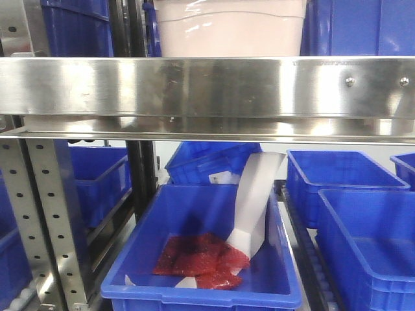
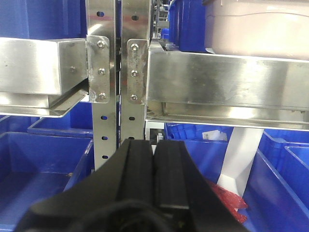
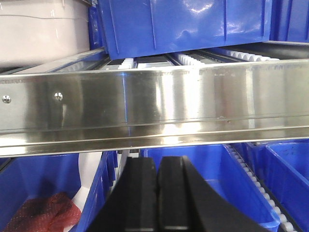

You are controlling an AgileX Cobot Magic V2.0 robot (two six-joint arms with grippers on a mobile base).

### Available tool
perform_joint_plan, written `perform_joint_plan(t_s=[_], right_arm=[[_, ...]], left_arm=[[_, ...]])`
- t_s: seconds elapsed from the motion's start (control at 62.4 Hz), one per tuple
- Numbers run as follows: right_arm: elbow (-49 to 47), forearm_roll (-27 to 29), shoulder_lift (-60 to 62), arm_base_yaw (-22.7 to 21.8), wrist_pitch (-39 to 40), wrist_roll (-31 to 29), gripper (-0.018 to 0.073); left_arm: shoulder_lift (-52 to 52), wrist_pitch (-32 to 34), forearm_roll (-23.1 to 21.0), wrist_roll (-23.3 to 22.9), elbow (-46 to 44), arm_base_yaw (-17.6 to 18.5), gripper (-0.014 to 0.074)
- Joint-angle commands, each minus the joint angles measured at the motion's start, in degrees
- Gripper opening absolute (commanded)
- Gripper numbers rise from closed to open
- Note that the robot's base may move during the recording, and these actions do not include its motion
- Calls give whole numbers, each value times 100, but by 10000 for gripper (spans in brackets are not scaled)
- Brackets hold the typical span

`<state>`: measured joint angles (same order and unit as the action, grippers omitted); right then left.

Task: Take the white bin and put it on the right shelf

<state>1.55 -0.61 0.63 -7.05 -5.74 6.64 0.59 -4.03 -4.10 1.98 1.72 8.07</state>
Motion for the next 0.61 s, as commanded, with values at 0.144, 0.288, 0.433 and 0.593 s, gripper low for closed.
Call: perform_joint_plan(t_s=[0.144, 0.288, 0.433, 0.593], right_arm=[[5, -41, 102, -6, 475, -26, 68], [5, -41, 102, -6, 475, -26, 68], [5, -41, 102, -6, 475, -26, 68], [5, -41, 102, -6, 475, -26, 68]], left_arm=[[65, 465, -57, -48, -10, 3, -117], [65, 465, -57, -48, -10, 3, -117], [65, 465, -57, -48, -10, 3, -117], [65, 465, -57, -48, -10, 3, -117]])
